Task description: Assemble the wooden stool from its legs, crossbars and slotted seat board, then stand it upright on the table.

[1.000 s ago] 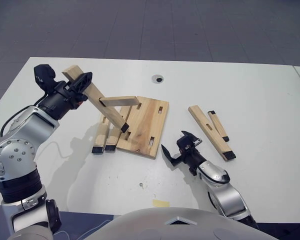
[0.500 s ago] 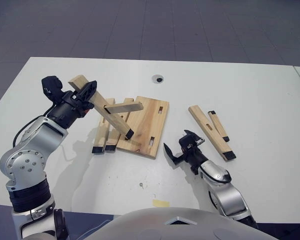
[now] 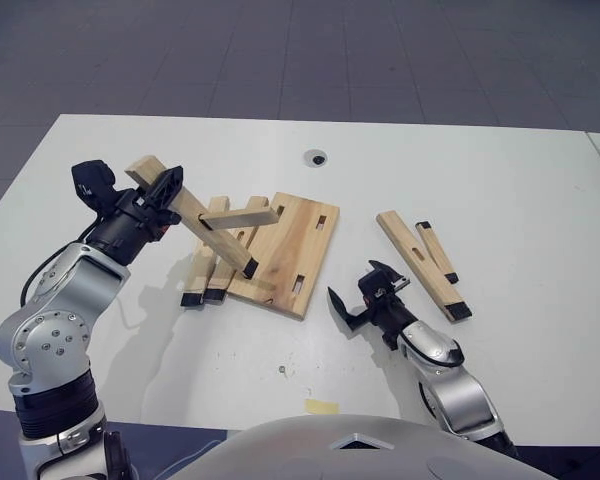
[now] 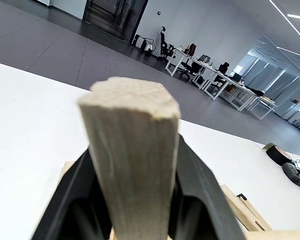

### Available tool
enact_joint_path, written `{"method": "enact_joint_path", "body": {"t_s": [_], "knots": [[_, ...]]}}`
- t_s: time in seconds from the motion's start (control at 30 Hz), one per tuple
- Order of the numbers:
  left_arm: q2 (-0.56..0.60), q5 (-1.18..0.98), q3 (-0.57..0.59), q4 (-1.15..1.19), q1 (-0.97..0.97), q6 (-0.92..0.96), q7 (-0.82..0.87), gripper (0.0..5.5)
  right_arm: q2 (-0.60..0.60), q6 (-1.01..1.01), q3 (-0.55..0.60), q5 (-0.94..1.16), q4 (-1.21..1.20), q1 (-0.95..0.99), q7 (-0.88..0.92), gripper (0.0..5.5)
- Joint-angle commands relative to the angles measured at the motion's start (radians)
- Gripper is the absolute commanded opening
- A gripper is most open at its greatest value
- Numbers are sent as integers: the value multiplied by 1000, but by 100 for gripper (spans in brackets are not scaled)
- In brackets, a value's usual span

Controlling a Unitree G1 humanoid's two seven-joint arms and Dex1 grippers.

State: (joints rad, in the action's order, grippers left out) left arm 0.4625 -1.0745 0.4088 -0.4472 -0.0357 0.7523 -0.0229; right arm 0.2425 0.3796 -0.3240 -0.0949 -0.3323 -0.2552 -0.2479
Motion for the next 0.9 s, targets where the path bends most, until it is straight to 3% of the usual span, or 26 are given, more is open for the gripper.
{"method": "enact_joint_path", "body": {"t_s": [0.03, 0.37, 0.5, 0.67, 0.9], "knots": [[-1, 55, -14, -28, 47, 1, 15, 105, 11, 5, 8, -5, -10, 4, -10, 540], [1, 487, -245, -150, 355, -346, -211, 105, 32, 10, 23, -11, -19, 26, -26, 540], [-61, 532, -276, -35, 477, -457, -269, 106, 44, 17, 34, -12, -17, 51, -40, 540], [-85, 405, -237, -48, 429, -425, -266, 105, 45, 32, 31, -11, -27, 58, -52, 540], [-38, 321, -281, -162, 235, -327, -282, 105, 40, 30, 33, -19, -4, 95, -60, 540]]}}
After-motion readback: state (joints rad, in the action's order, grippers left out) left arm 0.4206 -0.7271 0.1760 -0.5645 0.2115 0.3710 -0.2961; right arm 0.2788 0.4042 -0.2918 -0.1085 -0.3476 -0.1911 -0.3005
